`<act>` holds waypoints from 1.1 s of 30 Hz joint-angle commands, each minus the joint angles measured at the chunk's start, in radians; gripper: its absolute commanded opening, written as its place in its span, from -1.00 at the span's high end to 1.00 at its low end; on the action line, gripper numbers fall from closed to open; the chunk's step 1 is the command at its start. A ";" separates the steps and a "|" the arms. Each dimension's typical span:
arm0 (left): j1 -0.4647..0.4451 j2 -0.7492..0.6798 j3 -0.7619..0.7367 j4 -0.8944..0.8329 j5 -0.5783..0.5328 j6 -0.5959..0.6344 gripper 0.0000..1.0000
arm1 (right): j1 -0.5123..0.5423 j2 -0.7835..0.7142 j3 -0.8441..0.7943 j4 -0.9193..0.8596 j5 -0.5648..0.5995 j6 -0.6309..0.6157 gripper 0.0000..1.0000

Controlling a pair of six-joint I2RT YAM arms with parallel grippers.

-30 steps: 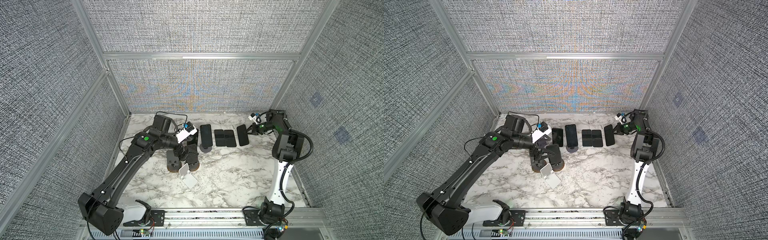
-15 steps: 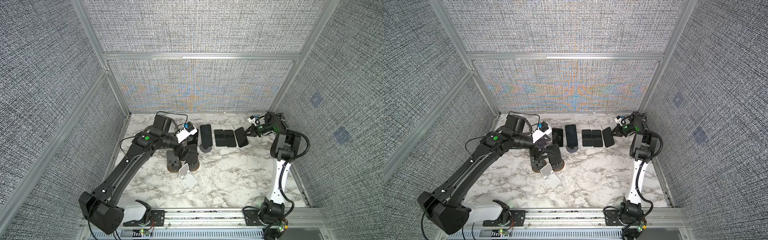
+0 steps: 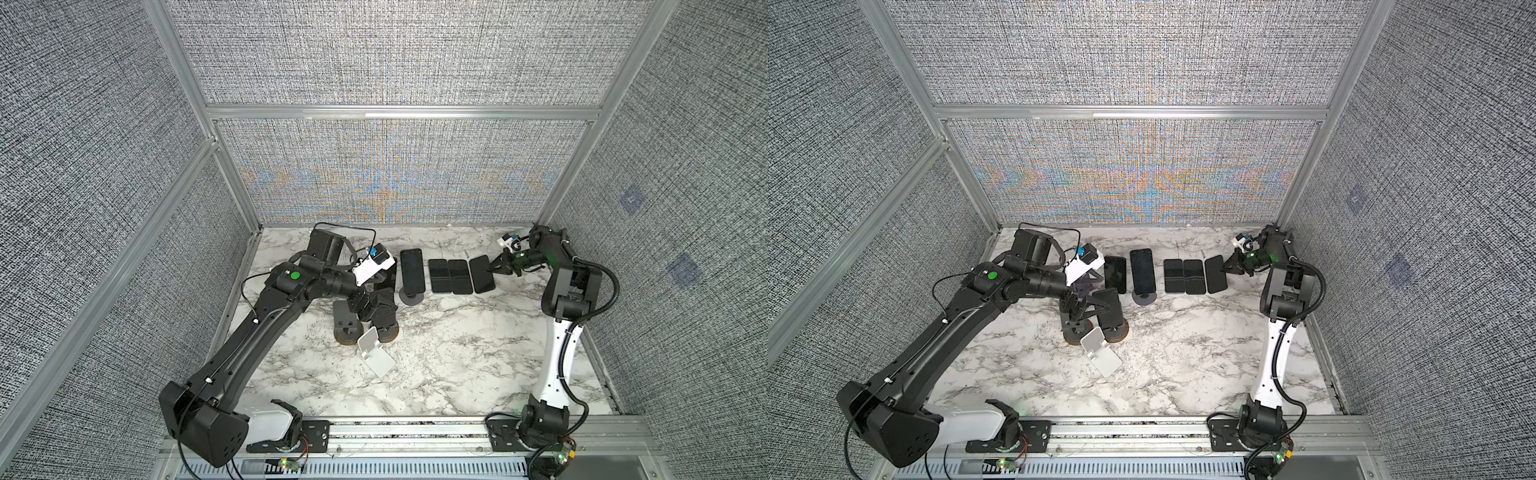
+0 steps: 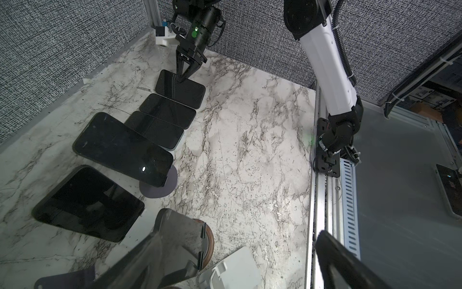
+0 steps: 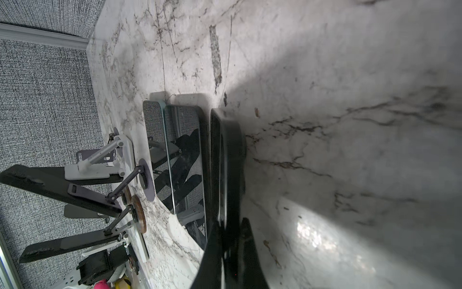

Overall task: Remove the phone from the phone stand
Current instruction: 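Lower the phone flat beside the other lying phones with the right gripper, then open the right gripper and raise it off the placed phone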

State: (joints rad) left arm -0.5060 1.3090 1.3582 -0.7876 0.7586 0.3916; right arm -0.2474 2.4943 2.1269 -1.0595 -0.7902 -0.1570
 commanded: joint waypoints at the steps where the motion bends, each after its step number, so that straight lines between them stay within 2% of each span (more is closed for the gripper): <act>1: 0.003 -0.001 0.005 -0.006 0.002 0.003 -0.94 | 0.007 0.005 0.002 0.017 0.095 0.010 1.00; 11: 0.003 0.004 0.006 -0.011 -0.007 0.004 -0.94 | 0.010 0.002 -0.002 0.021 0.100 -0.004 1.00; 14: 0.002 0.004 0.006 -0.009 -0.007 0.003 -0.94 | 0.011 0.005 -0.002 0.024 0.086 0.006 0.88; 20: 0.003 0.002 0.005 -0.004 -0.015 -0.003 -0.93 | 0.013 0.006 -0.002 0.031 0.074 0.019 0.80; 25: 0.002 0.009 0.007 -0.006 -0.014 -0.007 -0.94 | 0.015 0.006 0.007 0.032 0.072 0.024 0.49; 33: 0.002 0.009 0.007 -0.004 -0.025 -0.013 -0.94 | 0.024 0.012 0.021 0.023 0.066 0.027 0.42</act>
State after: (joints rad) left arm -0.5060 1.3170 1.3582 -0.7879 0.7334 0.3843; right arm -0.2287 2.5027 2.1399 -1.0191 -0.7120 -0.1345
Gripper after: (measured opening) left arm 0.968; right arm 0.287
